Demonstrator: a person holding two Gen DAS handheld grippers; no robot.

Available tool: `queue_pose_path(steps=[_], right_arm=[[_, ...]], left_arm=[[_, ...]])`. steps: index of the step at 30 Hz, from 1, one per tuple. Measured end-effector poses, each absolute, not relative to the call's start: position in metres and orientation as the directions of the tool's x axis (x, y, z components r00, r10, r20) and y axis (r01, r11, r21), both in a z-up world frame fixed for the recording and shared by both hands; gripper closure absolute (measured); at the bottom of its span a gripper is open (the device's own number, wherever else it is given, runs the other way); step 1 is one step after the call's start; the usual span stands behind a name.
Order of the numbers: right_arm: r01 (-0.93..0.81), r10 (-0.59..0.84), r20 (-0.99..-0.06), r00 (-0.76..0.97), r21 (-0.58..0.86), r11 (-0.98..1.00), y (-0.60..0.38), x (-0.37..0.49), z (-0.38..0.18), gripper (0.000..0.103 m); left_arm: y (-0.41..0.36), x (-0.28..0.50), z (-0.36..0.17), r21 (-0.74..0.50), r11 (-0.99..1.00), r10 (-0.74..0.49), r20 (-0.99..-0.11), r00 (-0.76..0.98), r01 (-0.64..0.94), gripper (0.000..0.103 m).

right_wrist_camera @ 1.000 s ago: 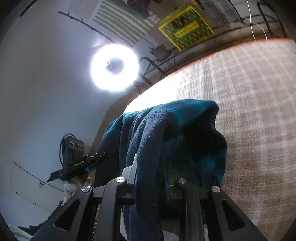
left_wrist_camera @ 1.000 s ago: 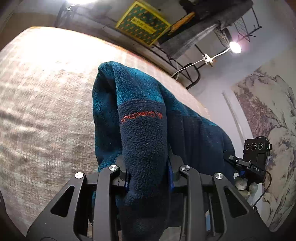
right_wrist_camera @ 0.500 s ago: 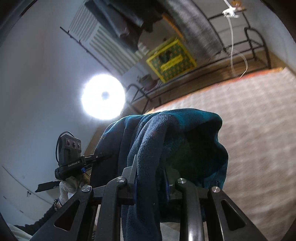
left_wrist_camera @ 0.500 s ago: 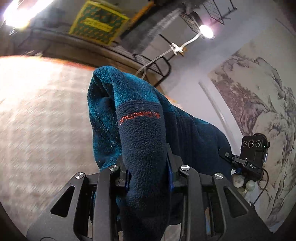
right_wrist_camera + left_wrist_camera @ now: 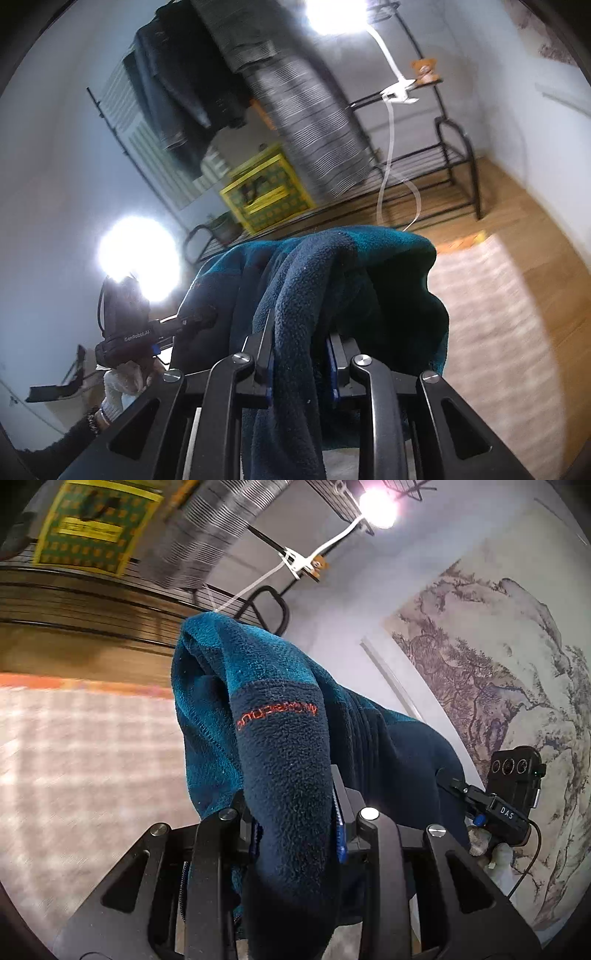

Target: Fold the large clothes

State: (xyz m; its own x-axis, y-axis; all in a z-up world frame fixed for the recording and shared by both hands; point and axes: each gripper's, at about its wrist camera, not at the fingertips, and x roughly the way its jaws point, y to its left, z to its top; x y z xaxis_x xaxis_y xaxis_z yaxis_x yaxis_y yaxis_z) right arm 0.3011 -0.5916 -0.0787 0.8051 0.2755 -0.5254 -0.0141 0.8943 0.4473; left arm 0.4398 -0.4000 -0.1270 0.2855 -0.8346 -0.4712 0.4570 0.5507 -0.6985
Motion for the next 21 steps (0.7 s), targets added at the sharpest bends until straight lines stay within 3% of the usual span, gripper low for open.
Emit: queue_pose_path(steps=[6,9,11,14,16,18,20,21], right_arm=[[0.003,0.251,-0.497,0.831,0.455,0.891,-0.661,0.321,-0.103,0.083],[0.103,0.219,-0.583,0.782,0.467,0.878,-0.691,0.336,-0.152,0.083],[0.266,0.133,-0.685,0.716,0.444,0.855,-0.716,0.340,-0.196,0.083],[0.310,0.158,-0.675,0.721,0.518,0.797,-0.737,0.334,-0.225,0.079],[0.314,0.117,-0.712,0.692,0.443,0.840,-0.728,0.337,-0.229,0.077],[0.326,0.097,-0.732,0.675,0.413,0.850,-0.724,0.342,-0.229,0.073],[0.365,0.061,-0.746,0.663,0.393,0.844,-0.727,0.343,-0.228,0.054],[0.378,0.048,-0.742,0.669,0.395,0.837,-0.728,0.341,-0.224,0.053]], left_arm=[[-0.462,0.479,-0.169,-0.715,0.545,-0.838,-0.475,0.269,0.437,0.075],[-0.482,0.502,-0.216,-0.713,0.610,-0.790,-0.581,0.197,0.346,0.075],[-0.487,0.513,-0.240,-0.665,0.682,-0.728,-0.657,0.196,0.304,0.075],[-0.487,0.519,-0.251,-0.676,0.672,-0.736,-0.652,0.180,0.302,0.069],[-0.490,0.518,-0.251,-0.653,0.681,-0.726,-0.663,0.184,0.331,0.069],[-0.492,0.517,-0.251,-0.647,0.683,-0.723,-0.665,0.186,0.338,0.068],[-0.492,0.517,-0.251,-0.647,0.685,-0.720,-0.670,0.181,0.335,0.067],[-0.491,0.516,-0.249,-0.640,0.690,-0.715,-0.675,0.181,0.339,0.067]])
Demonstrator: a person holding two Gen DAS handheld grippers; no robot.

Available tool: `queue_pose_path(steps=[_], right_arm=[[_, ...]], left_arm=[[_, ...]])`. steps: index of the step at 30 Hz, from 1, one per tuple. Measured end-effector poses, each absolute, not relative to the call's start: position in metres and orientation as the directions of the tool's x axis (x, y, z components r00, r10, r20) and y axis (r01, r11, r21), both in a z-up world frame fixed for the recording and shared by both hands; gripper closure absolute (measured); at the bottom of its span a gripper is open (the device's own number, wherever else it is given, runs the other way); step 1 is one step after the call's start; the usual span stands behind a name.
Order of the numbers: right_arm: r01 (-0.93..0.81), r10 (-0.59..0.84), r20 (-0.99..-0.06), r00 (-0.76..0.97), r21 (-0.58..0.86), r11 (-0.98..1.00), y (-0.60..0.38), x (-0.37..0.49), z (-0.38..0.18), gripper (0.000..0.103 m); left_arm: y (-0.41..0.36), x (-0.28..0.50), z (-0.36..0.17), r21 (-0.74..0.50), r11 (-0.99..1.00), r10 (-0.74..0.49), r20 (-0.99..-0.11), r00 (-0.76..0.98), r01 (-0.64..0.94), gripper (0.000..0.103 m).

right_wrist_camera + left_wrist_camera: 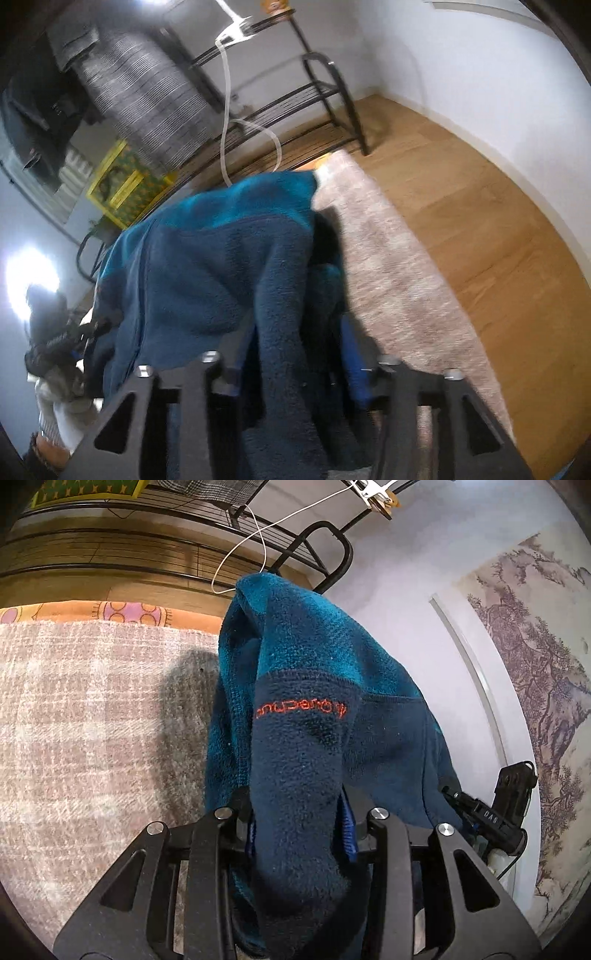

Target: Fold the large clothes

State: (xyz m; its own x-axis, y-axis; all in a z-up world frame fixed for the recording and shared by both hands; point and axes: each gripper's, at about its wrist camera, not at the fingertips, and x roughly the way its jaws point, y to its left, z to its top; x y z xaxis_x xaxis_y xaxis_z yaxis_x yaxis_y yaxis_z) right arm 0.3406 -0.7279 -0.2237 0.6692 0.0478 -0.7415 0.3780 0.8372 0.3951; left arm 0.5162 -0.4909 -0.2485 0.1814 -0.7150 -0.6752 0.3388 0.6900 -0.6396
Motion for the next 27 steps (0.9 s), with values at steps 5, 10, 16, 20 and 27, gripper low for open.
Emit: queue_pose_path(steps=[5,10,16,20,27], right_arm=[[0.342,0.036,-0.658,0.752,0.437,0.832,-0.721,0.308,-0.191,0.049],[0.313,0.087,-0.580,0.810,0.553,0.772,-0.693,0.251,-0.176,0.036],[0.359,0.205,-0.645,0.736,0.629,0.690,-0.662,0.248,-0.218,0.034],[0.310,0.307,-0.600,0.739,0.707,0.636,-0.651,0.270,-0.231,0.091],[0.250,0.258,-0.542,0.800,0.692,0.677,-0.646,0.250,-0.193,0.096]], left_arm=[[-0.468,0.492,-0.219,-0.650,0.665,-0.740,-0.641,0.204,0.368,0.067],[-0.452,0.480,-0.216,-0.670,0.638,-0.757,-0.635,0.151,0.381,0.067],[-0.450,0.467,-0.223,-0.701,0.624,-0.771,-0.623,0.129,0.345,0.075],[-0.442,0.467,-0.222,-0.720,0.617,-0.779,-0.616,0.118,0.318,0.090],[-0.444,0.462,-0.238,-0.638,0.691,-0.711,-0.684,0.161,0.339,0.091]])
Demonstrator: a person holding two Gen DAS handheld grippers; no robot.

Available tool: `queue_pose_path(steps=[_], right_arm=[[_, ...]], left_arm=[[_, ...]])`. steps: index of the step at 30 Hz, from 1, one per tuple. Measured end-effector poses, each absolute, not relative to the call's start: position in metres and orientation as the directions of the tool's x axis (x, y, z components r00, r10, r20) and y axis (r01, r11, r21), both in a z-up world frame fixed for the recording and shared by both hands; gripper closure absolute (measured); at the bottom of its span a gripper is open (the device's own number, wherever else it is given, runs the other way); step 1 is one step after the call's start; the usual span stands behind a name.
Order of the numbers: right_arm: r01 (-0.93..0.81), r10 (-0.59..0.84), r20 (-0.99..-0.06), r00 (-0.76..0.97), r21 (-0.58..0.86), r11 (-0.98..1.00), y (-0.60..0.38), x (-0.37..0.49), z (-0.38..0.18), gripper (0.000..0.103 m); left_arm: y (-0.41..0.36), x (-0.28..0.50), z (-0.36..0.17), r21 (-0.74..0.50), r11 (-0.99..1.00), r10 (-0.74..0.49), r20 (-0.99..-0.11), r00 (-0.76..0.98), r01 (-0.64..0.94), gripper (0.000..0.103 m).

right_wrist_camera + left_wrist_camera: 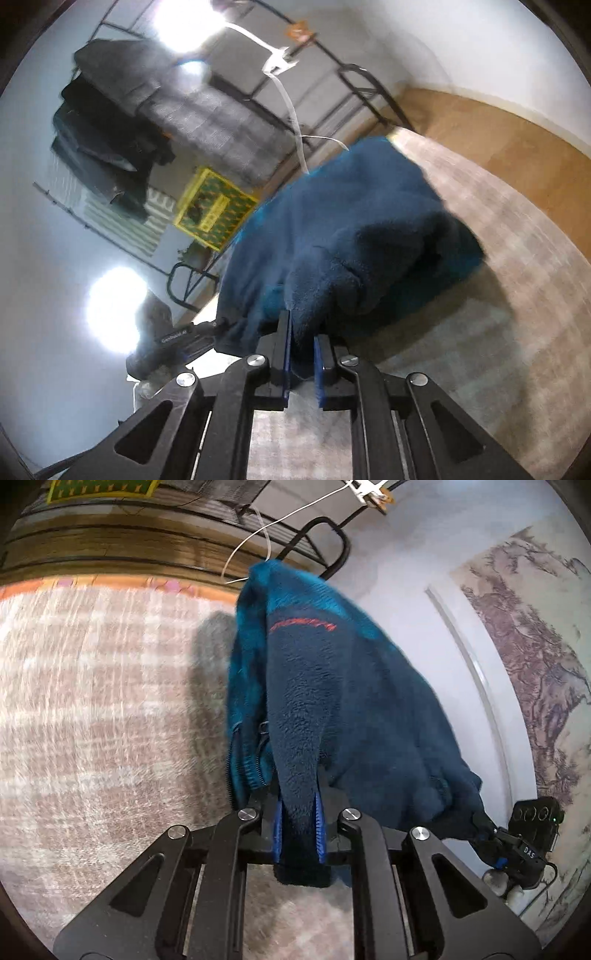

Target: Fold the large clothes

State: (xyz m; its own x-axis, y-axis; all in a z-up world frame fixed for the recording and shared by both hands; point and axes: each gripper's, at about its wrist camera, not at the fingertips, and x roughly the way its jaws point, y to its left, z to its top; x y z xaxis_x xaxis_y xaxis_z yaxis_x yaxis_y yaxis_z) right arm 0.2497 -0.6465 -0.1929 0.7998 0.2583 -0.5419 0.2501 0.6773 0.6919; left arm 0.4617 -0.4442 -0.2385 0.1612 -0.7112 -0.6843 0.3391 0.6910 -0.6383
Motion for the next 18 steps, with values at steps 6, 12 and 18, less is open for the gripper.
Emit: queue_pose_path(steps=[6,12,18], right_arm=[[0.387,0.173,-0.658,0.733,0.612,0.690,-0.653,0.248,-0.214,0.095],[0.368,0.066,-0.670,0.740,0.484,0.794,-0.627,0.236,-0.162,0.072],[0.350,-0.007,-0.610,0.793,0.446,0.824,-0.601,0.193,-0.091,0.068]], left_arm=[[-0.450,0.444,-0.223,-0.524,0.741,-0.647,-0.725,0.236,0.421,0.089],[-0.439,0.400,-0.174,-0.391,0.764,-0.601,-0.723,0.342,0.514,0.090],[-0.393,0.351,-0.091,-0.378,0.737,-0.646,-0.638,0.419,0.561,0.089]])
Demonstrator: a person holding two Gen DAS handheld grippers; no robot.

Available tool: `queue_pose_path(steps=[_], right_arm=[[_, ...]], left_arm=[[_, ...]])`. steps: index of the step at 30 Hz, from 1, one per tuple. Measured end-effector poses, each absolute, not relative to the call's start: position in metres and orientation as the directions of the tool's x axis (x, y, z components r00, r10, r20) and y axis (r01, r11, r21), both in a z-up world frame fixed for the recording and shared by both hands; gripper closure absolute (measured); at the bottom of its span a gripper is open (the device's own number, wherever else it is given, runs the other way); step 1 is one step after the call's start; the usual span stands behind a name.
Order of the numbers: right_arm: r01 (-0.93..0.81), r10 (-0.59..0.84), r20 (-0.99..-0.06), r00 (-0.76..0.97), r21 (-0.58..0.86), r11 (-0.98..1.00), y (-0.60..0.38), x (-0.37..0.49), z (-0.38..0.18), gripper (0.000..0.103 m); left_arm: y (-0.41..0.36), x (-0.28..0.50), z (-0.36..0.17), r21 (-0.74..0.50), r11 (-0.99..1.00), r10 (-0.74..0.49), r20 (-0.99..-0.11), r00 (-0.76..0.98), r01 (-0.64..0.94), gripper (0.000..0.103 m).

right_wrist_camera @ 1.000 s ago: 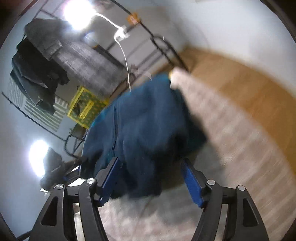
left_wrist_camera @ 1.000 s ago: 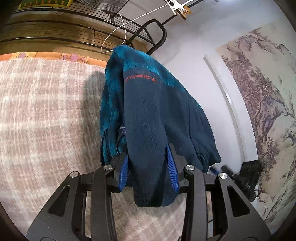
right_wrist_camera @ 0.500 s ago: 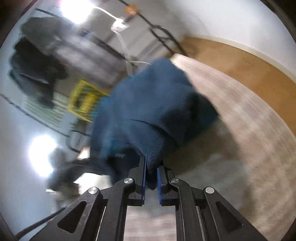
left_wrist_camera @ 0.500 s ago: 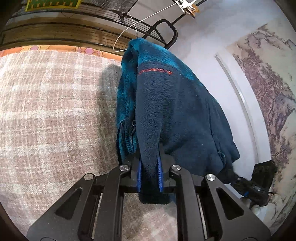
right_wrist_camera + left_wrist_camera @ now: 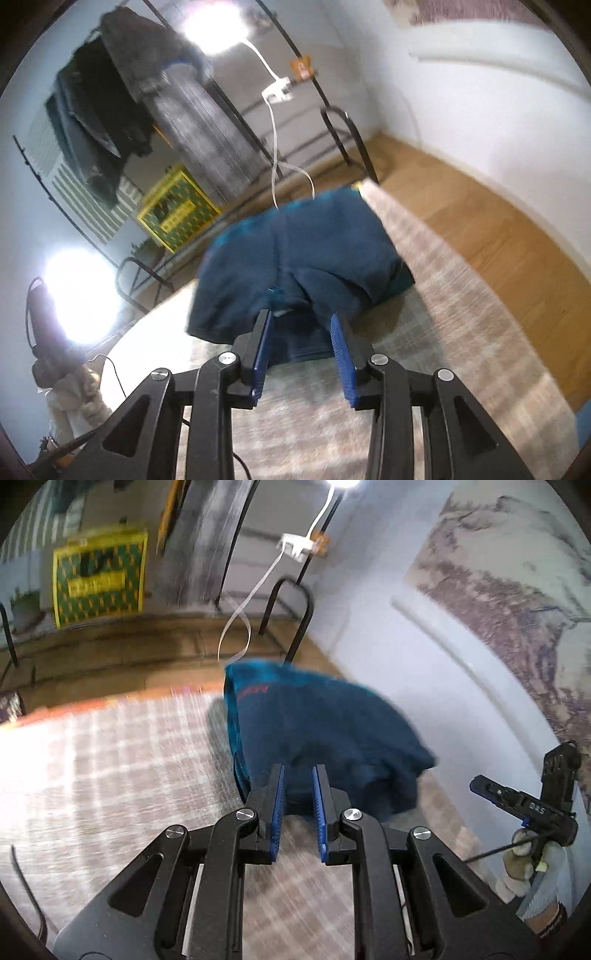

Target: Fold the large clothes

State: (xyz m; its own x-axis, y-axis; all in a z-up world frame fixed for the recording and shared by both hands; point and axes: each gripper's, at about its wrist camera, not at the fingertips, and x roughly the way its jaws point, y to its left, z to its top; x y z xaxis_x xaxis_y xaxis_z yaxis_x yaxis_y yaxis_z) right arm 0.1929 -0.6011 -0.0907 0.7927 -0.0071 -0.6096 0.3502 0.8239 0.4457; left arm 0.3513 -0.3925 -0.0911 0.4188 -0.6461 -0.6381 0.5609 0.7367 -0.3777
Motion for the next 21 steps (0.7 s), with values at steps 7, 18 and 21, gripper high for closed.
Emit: queue_pose_path(steps=[7,18,21], right_arm=[[0.309,-0.076,-0.513,0.855,0.385,0.870,-0.558,0.114,0.000,0.067],[0.241,-0.152,-0.363,0.919,0.212,0.947,-0.455,-0.006,0.125,0.066],[0.231,-0.158,-0.331,0.930,0.196,0.953,-0.436,-0.034,0.143,0.056]], left_arm=[[-0.317,0.275,0.022,-0.333,0.707,-0.690,-0.522,0.502,0.624,0.090],[-0.216,0.139,0.153,-0.238,0.657,-0.742,-0.370,0.559,0.715,0.090],[-0.197,0.108,0.173,-0.237,0.636,-0.761,-0.350,0.546,0.734,0.089]])
